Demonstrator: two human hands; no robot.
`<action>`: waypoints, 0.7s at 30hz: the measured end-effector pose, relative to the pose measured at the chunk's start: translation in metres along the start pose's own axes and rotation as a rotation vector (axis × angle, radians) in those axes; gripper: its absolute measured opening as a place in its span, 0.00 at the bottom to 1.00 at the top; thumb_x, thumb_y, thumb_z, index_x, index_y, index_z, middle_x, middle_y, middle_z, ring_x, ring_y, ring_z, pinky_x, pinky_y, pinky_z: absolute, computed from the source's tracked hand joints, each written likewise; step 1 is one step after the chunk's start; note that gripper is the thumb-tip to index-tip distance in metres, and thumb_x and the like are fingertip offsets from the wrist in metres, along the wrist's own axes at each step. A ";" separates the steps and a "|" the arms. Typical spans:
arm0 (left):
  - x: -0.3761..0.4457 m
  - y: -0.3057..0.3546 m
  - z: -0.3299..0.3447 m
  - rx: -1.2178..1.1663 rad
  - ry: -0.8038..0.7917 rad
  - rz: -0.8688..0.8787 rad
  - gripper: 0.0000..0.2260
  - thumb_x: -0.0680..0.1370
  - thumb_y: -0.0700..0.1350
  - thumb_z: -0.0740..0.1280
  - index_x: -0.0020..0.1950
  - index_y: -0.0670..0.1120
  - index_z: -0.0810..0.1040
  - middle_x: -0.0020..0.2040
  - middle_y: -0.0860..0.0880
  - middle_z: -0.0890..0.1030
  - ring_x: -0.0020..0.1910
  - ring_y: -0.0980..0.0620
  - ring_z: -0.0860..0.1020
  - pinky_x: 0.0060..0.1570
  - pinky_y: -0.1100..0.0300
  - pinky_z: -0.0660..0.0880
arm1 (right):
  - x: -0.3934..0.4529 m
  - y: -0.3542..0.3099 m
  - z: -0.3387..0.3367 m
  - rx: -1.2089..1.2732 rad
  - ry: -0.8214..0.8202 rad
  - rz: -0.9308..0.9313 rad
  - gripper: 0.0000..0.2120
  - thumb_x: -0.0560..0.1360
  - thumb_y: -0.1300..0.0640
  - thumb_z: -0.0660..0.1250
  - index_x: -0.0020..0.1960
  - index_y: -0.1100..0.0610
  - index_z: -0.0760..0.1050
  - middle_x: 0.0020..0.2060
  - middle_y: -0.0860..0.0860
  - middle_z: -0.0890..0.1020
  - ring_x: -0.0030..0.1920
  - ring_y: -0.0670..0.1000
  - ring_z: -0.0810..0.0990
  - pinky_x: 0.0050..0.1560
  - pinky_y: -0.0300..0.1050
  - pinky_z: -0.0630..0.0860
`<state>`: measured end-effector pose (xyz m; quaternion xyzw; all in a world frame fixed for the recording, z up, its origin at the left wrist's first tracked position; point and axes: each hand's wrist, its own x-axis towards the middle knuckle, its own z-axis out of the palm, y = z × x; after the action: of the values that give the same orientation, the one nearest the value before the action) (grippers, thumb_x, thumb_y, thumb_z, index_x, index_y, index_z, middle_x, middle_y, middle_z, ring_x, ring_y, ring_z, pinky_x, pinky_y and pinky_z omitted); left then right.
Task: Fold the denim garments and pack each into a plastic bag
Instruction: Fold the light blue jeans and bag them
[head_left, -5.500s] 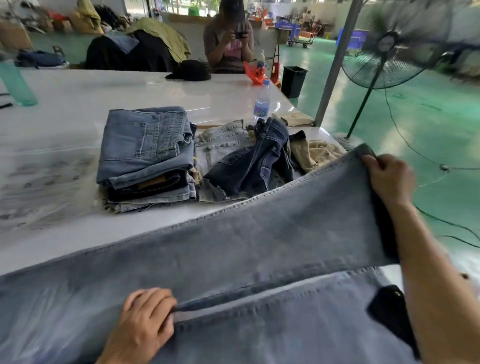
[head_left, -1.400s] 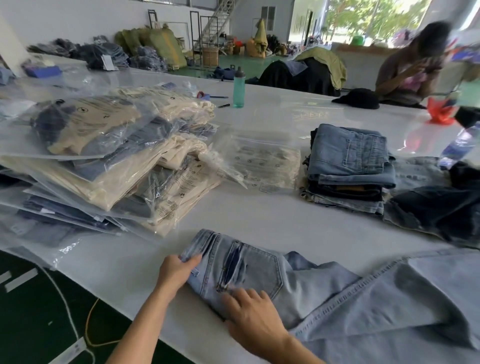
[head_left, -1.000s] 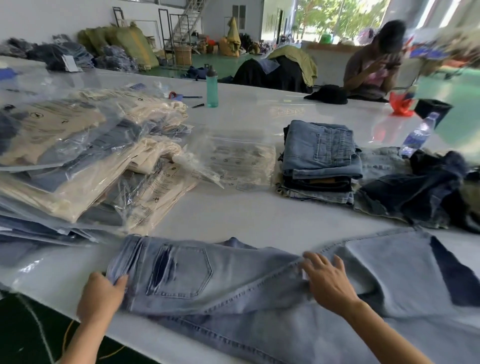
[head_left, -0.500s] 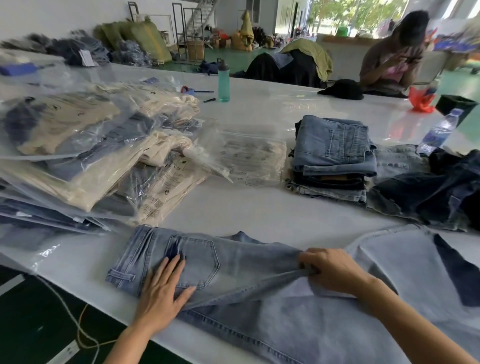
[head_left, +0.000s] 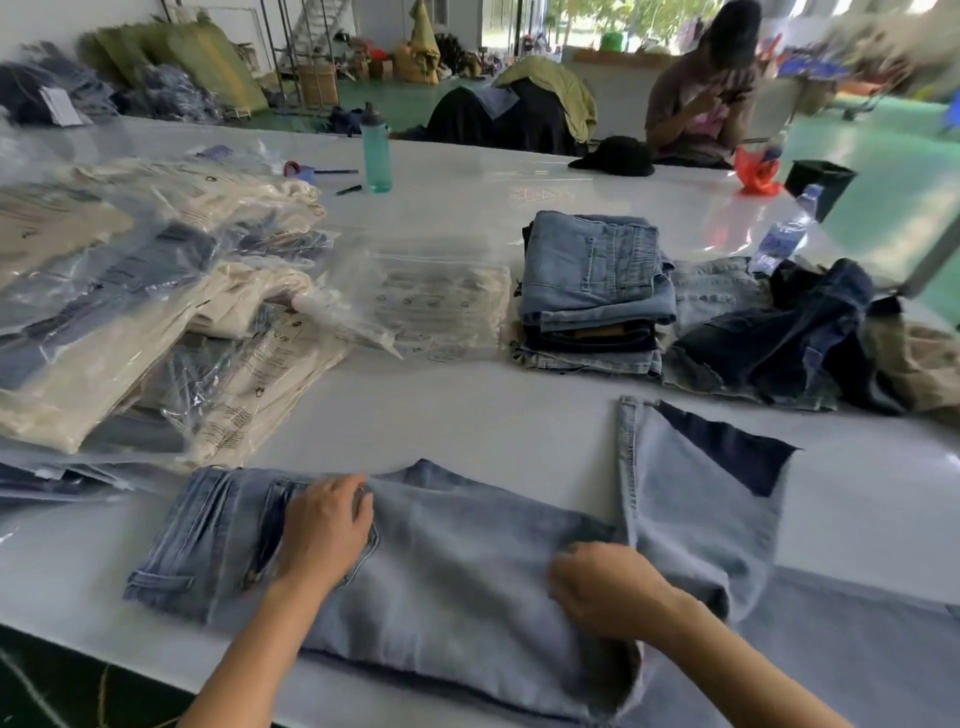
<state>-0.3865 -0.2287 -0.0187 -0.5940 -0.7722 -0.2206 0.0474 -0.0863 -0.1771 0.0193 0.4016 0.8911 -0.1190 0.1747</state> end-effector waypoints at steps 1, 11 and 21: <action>0.008 0.010 0.006 -0.018 -0.010 0.059 0.13 0.72 0.45 0.63 0.45 0.38 0.83 0.40 0.40 0.83 0.39 0.40 0.82 0.40 0.48 0.79 | 0.013 0.000 -0.002 -0.080 0.080 0.047 0.13 0.78 0.53 0.56 0.58 0.54 0.74 0.58 0.53 0.77 0.61 0.54 0.73 0.59 0.48 0.68; 0.004 -0.011 0.064 0.096 -0.261 -0.027 0.42 0.70 0.69 0.39 0.73 0.47 0.67 0.73 0.48 0.67 0.74 0.46 0.63 0.71 0.42 0.53 | 0.001 0.088 0.012 0.215 0.352 0.798 0.20 0.75 0.65 0.56 0.67 0.58 0.62 0.59 0.61 0.75 0.54 0.62 0.78 0.48 0.51 0.73; 0.005 -0.005 0.067 0.047 -0.168 -0.007 0.35 0.72 0.62 0.48 0.67 0.41 0.74 0.67 0.41 0.73 0.66 0.38 0.70 0.64 0.39 0.64 | -0.110 0.105 0.101 1.223 1.268 1.214 0.21 0.70 0.67 0.70 0.60 0.59 0.68 0.48 0.52 0.77 0.47 0.56 0.77 0.45 0.47 0.74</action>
<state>-0.3801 -0.1983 -0.0790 -0.6066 -0.7803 -0.1520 -0.0045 0.0830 -0.2183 -0.0356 0.7858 0.2595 -0.2083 -0.5213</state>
